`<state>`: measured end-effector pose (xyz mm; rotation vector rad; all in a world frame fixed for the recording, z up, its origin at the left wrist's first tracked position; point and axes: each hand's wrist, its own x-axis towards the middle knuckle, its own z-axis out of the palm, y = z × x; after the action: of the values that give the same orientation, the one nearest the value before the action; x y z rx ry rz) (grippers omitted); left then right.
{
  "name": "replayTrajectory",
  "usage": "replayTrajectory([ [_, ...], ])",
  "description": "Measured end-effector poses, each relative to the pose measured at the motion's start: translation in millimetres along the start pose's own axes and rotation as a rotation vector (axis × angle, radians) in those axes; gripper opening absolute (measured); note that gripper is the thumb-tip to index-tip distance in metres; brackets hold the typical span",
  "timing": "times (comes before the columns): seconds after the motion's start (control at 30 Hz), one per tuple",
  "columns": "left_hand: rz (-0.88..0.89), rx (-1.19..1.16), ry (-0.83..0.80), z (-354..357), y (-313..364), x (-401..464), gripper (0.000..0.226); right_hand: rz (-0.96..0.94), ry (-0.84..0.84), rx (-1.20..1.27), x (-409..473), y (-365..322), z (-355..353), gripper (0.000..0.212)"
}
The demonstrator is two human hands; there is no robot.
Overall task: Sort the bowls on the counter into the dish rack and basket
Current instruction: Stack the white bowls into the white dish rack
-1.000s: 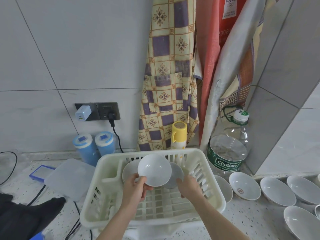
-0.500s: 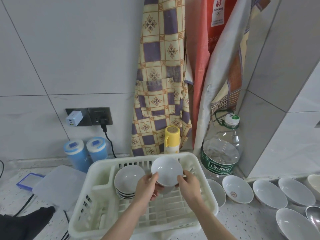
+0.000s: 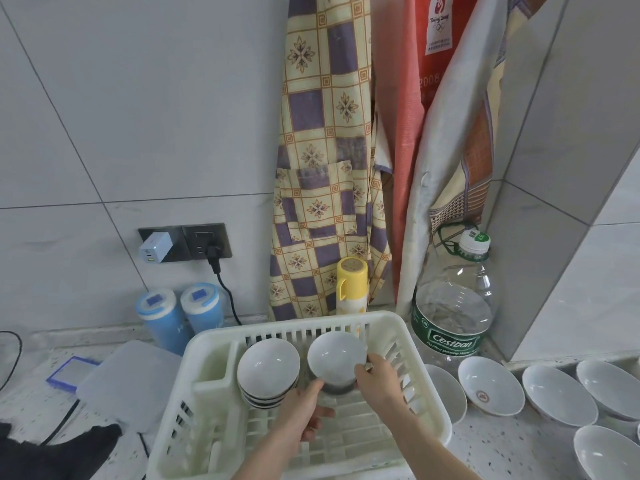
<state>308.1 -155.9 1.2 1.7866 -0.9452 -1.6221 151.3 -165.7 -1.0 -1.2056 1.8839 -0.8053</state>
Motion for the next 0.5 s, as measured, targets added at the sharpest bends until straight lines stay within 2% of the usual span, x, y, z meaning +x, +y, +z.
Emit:
replayTrajectory([
  [0.23, 0.046, -0.04, 0.034, 6.7, -4.5, 10.5, 0.012, -0.003, 0.001, -0.029, 0.0, 2.9, 1.1, 0.036],
  [0.5, 0.104, -0.068, 0.067, 10.8, -9.5, 13.8, 0.012, -0.014, -0.01, -0.074, -0.5, 4.0, 1.1, 0.034],
])
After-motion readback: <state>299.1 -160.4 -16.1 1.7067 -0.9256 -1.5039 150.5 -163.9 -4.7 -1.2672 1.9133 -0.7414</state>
